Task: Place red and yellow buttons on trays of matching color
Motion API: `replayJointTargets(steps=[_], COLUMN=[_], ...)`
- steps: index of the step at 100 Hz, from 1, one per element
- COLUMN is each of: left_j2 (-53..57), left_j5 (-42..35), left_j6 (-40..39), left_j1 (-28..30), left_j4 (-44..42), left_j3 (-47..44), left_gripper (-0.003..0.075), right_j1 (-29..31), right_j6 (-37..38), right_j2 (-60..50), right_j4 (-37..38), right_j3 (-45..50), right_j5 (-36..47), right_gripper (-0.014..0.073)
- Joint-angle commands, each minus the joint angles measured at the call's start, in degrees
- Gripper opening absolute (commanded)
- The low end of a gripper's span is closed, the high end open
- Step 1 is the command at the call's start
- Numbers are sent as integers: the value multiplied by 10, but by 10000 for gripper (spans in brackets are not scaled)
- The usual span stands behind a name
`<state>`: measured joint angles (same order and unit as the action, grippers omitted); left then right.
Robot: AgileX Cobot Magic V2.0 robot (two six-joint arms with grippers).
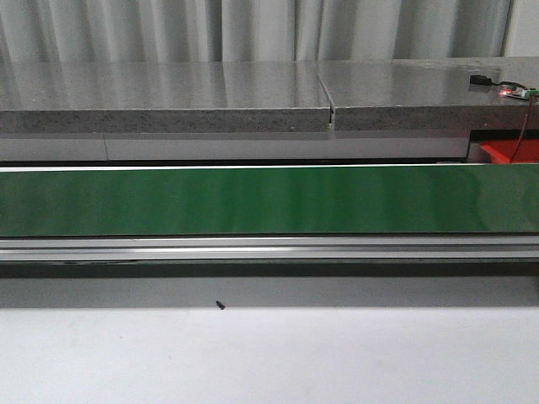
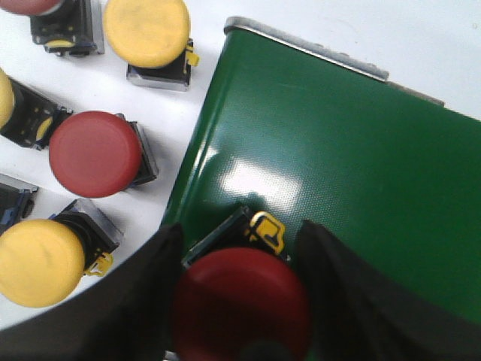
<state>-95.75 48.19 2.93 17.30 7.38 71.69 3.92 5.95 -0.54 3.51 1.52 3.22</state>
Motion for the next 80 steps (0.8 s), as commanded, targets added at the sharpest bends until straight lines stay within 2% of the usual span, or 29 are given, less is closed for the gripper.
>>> replayJointTargets(steps=[1, 9, 16, 45, 60, 80], left_j2=[22, 24, 32, 125, 154, 159], left_j5=[-14, -12, -13, -21, 5, 45], left_j6=[6, 6, 9, 24, 30, 88], left_j1=[-3, -3, -3, -1, 44, 125], left_j4=[18, 20, 22, 44, 43, 48], left_j3=[18, 19, 19, 19, 19, 18], left_gripper=[463, 577, 622, 621, 621, 621], right_j1=[2, 2, 2, 2, 2, 2], right_j6=[-3, -3, -3, -3, -3, -3], right_j2=[-13, -13, -13, -13, -13, -13], right_j4=[4, 4, 4, 4, 4, 4], right_j3=[-8, -8, -8, -8, -8, -8], right_j5=[48, 48, 48, 48, 48, 48], right_gripper=[-62, -62, -62, -62, -62, -62])
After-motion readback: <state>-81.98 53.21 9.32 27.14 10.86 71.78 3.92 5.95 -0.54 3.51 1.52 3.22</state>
